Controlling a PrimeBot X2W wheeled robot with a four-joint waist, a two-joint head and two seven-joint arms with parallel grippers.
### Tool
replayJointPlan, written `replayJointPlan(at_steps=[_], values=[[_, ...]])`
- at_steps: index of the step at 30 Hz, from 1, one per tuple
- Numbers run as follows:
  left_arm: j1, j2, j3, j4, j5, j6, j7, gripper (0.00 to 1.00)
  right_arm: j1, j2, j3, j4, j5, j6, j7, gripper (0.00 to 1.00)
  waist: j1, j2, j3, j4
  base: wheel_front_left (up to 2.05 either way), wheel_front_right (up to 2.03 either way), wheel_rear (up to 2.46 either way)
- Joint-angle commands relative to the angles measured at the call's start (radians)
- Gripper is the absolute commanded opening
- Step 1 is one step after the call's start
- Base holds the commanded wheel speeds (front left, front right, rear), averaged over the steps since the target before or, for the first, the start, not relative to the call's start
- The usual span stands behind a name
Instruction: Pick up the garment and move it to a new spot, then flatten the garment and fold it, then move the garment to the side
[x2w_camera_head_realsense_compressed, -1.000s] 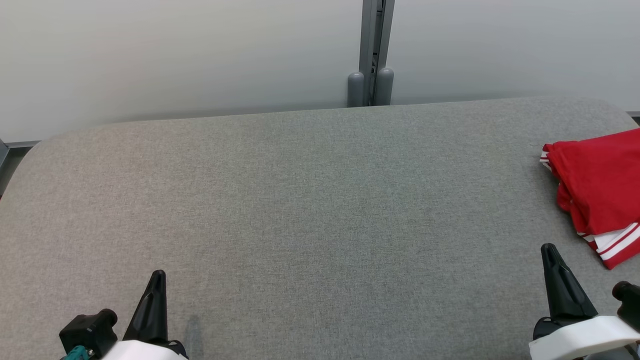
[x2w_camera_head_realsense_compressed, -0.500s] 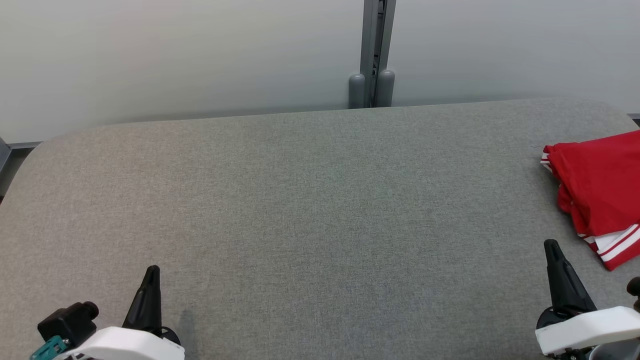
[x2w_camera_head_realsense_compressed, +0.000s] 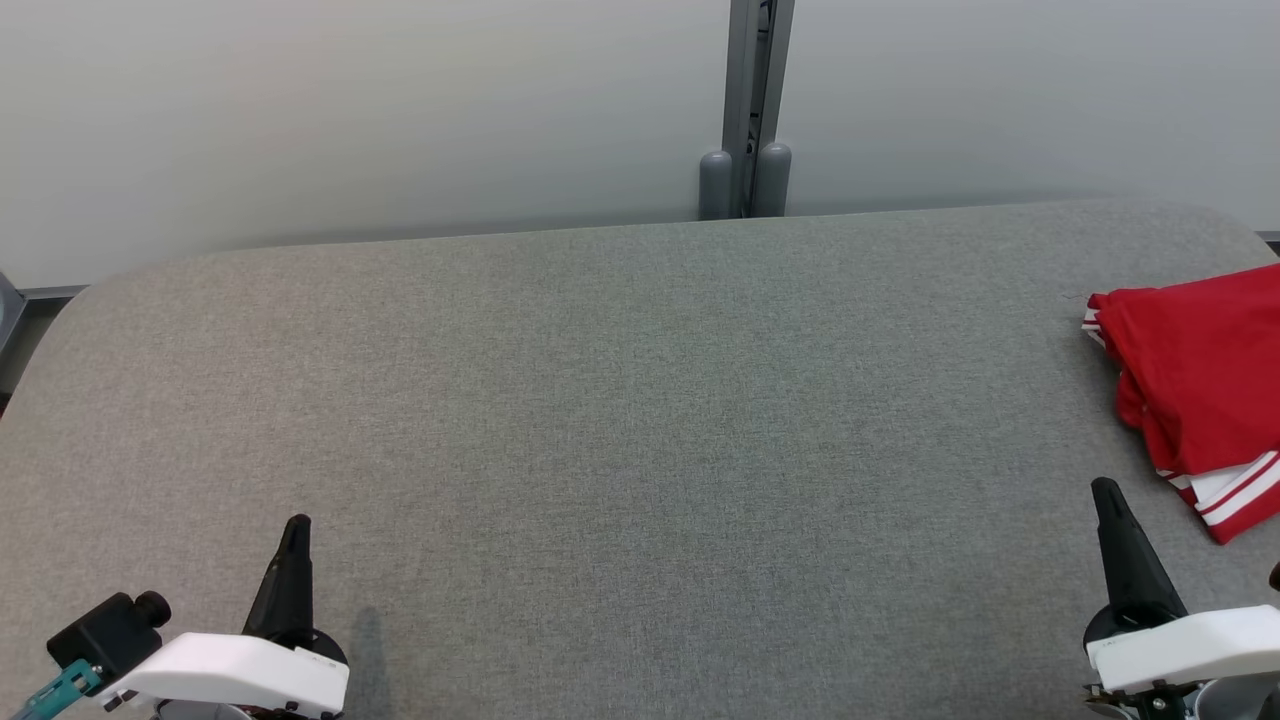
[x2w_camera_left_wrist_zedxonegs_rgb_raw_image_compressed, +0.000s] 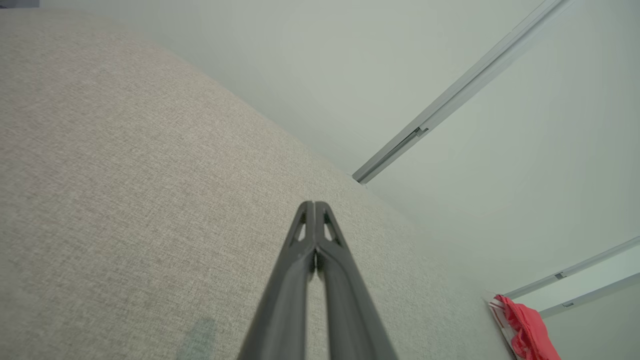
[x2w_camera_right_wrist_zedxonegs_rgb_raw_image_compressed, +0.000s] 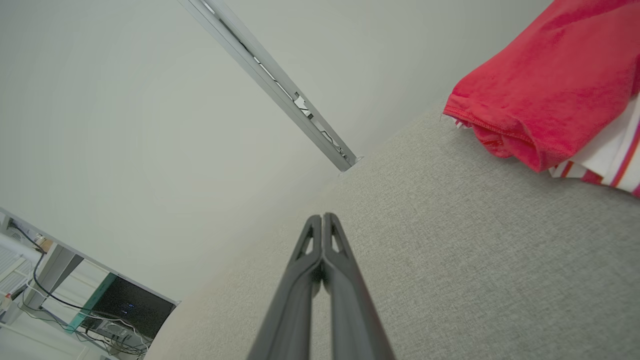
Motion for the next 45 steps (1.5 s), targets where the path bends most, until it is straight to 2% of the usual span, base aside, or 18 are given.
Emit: replayJointPlan(at_steps=[1, 24, 45], values=[[-0.027, 0.004, 0.017, -0.005, -0.028, -0.012, 0.005, 0.00, -0.028, -0.009, -0.004, -0.005, 0.036, 0.000, 0.006, 0.00, 0.0000, 0.0000, 0.000, 0.000, 0.00, 0.00, 0.00], [-0.063, -0.048, 0.096, 0.032, -0.257, -0.082, 0.071, 0.00, -0.063, -0.009, -0.014, 0.050, 0.321, 0.000, 0.043, 0.00, 0.0000, 0.0000, -0.008, 0.005, 0.00, 0.00, 0.00], [-0.089, -0.084, 0.152, 0.058, -0.409, -0.129, 0.119, 0.00, -0.085, -0.008, -0.022, 0.088, 0.513, 0.000, 0.070, 0.00, 0.0000, 0.0000, -0.013, 0.009, 0.00, 0.00, 0.00]])
